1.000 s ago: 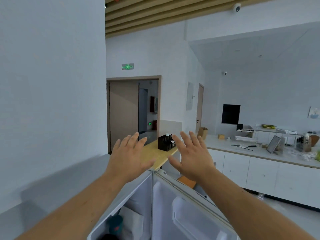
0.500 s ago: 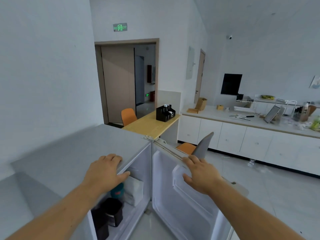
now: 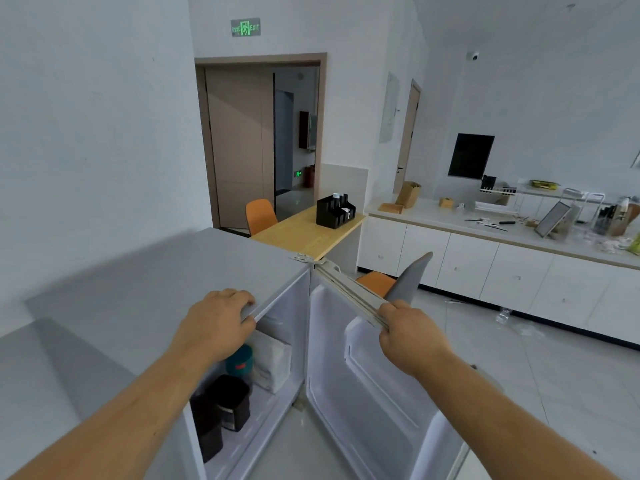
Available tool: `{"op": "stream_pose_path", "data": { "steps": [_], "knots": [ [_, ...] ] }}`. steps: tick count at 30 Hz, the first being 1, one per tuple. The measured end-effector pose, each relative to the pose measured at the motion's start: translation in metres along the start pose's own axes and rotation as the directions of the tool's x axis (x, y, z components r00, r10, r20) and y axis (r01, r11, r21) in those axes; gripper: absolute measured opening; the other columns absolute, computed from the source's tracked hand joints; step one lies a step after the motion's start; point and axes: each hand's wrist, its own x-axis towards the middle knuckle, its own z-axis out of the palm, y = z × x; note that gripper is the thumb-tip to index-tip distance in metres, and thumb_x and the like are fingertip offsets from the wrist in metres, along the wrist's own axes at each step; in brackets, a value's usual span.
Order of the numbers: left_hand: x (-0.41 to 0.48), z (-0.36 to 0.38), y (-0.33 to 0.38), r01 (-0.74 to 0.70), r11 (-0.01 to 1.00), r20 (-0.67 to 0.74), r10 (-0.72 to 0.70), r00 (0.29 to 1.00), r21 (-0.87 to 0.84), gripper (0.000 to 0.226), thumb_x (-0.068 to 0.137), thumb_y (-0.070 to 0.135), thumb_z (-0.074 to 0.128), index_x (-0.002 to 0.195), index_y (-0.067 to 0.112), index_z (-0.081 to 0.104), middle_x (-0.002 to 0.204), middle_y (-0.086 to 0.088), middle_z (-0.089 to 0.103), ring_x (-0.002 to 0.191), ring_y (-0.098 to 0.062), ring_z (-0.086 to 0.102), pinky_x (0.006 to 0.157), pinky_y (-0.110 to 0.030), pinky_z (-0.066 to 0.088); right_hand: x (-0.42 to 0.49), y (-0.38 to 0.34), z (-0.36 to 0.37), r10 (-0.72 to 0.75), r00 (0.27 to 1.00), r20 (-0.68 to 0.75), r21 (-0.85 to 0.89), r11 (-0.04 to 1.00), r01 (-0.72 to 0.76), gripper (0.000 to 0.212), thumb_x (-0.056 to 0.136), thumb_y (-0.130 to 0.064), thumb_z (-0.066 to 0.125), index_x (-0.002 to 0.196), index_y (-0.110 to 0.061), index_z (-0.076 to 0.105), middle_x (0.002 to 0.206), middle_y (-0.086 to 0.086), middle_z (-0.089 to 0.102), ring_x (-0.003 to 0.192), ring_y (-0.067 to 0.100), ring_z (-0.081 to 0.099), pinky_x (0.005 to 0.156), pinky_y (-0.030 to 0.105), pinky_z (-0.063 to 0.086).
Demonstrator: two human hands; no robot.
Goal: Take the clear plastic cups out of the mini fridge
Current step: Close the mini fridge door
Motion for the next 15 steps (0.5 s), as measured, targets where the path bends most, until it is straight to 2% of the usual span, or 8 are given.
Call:
{"op": "stream_pose_path", "data": {
  "steps": [3, 6, 11, 15],
  "knots": [
    [-0.001, 0.0, 0.0, 0.008, 1.0, 0.004, -0.009, 1.0, 0.003, 0.038, 0.095, 0.04, 0.054, 0.131, 0.028, 0.061, 0.131, 0.003, 0.064, 0.112, -0.021, 0.057, 0.092, -0.041, 0.054, -0.002, -0.013, -0.006, -0.028, 0.999, 0.036, -0.036, 0.999, 0.029, 0.019, 0.093, -0.024, 0.046, 0.109, -0.026, 0.057, 0.096, -0.005, 0.046, 0.078, 0.02, 0.053, 0.067, 0.038, 0.055],
    [-0.002, 0.001, -0.001, 0.011, 1.0, -0.005, -0.011, 1.0, -0.008, 0.036, 0.097, 0.041, 0.053, 0.129, 0.028, 0.061, 0.13, 0.004, 0.065, 0.111, -0.021, 0.058, 0.093, -0.041, 0.055, -0.005, -0.026, -0.01, -0.077, 0.996, 0.05, -0.058, 0.995, 0.08, 0.007, 0.094, -0.03, 0.048, 0.098, -0.025, 0.051, 0.095, -0.004, 0.048, 0.074, 0.02, 0.049, 0.062, 0.036, 0.05],
    [-0.003, 0.003, -0.004, 0.009, 0.999, -0.021, -0.01, 1.0, -0.037, 0.036, 0.098, 0.041, 0.05, 0.13, 0.028, 0.061, 0.132, 0.004, 0.065, 0.112, -0.019, 0.058, 0.093, -0.039, 0.054, -0.013, -0.055, -0.009, -0.138, 0.99, 0.012, -0.034, 0.99, 0.138, 0.017, 0.093, -0.037, 0.047, 0.093, -0.023, 0.054, 0.088, -0.006, 0.05, 0.073, 0.017, 0.051, 0.055, 0.032, 0.038],
    [-0.003, 0.002, -0.003, 0.01, 0.999, -0.013, -0.011, 1.0, -0.053, 0.038, 0.099, 0.04, 0.05, 0.133, 0.027, 0.061, 0.135, 0.003, 0.064, 0.116, -0.019, 0.057, 0.097, -0.039, 0.052, -0.015, -0.07, -0.005, -0.191, 0.981, -0.042, 0.008, 0.981, 0.192, 0.021, 0.096, -0.036, 0.042, 0.087, -0.025, 0.057, 0.083, -0.008, 0.052, 0.074, 0.01, 0.051, 0.06, 0.027, 0.043]
  ]
}}
